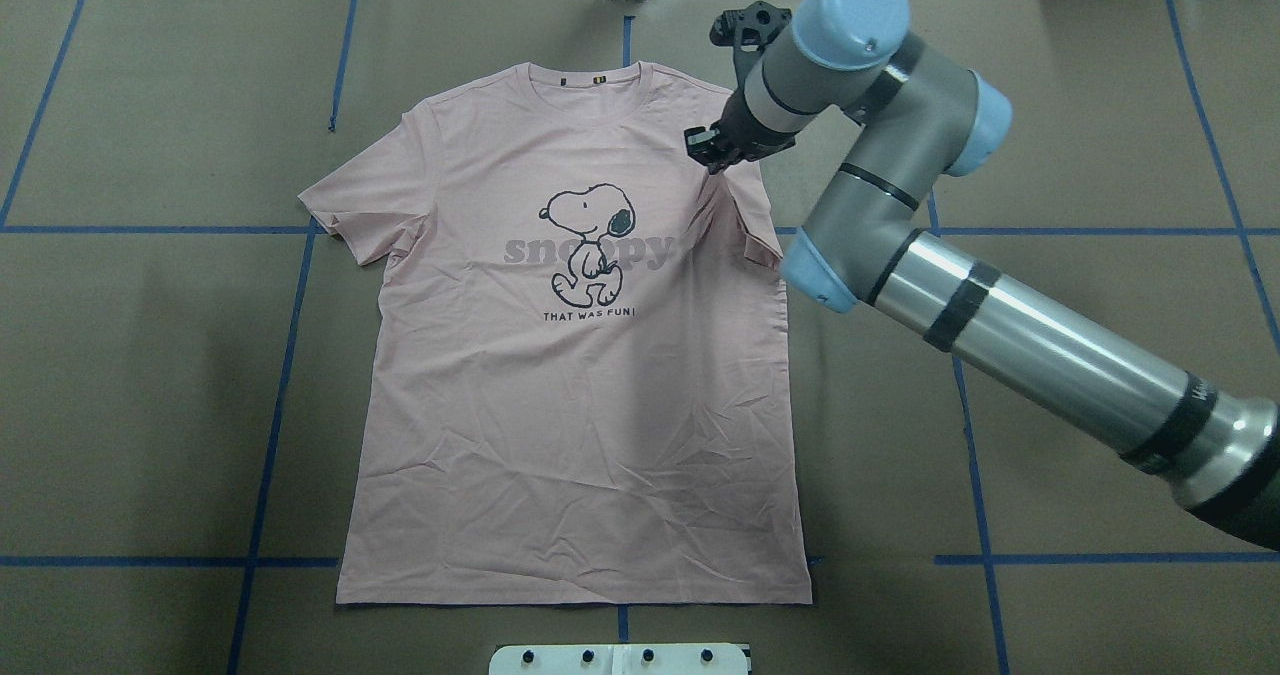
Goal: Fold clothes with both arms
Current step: 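Grasp the sleeve nearest the right gripper and fold it inward toward the collar, then release the sleeve and raise the right gripper while the left arm approaches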
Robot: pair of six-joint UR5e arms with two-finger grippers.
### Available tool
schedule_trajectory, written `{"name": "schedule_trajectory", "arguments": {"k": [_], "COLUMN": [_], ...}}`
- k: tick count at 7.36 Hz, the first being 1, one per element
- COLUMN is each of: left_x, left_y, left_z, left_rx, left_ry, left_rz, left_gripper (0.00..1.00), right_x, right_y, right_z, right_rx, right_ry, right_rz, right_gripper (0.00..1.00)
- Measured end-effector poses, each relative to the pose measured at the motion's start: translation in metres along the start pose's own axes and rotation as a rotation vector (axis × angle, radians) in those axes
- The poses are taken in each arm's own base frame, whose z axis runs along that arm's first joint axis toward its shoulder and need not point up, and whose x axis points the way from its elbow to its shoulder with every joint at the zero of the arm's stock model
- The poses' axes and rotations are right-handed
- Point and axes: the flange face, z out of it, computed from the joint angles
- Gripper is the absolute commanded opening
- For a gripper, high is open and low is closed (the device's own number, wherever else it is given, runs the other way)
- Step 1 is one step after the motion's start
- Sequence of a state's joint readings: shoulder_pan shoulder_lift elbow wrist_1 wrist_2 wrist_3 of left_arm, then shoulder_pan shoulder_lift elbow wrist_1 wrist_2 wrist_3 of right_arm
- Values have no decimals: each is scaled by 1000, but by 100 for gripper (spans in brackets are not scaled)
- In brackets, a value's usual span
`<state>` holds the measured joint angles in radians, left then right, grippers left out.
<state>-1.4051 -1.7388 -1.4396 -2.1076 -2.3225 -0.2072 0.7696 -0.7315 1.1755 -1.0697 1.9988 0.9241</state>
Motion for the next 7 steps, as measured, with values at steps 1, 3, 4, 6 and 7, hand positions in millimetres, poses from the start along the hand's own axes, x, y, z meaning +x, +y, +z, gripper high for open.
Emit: {"name": "schedule_trajectory", "arguments": {"k": [1, 3, 4, 6, 7], "left_x": [-1, -1, -1, 0, 2], "left_y": [0, 1, 0, -1, -5], "left_z": [0, 1, 1, 0, -1], "left_rx": [-1, -2, -2, 1, 5], "left_ry": [0, 0, 0, 0, 0], "left_rz": [-1, -2, -1, 1, 4], "left_gripper": [100, 100, 100, 100, 100], "right_x": [-30, -50, -52, -59, -61], "right_y": [-17, -30, -30, -26, -25], "right_z": [16, 33, 36, 41, 42], "right_rx": [14, 31, 36, 58, 65], "right_ry": [33, 81, 86, 81, 79], "right_rz": [-1, -1, -3, -19, -22], "right_gripper": [0, 99, 100, 100, 100]}}
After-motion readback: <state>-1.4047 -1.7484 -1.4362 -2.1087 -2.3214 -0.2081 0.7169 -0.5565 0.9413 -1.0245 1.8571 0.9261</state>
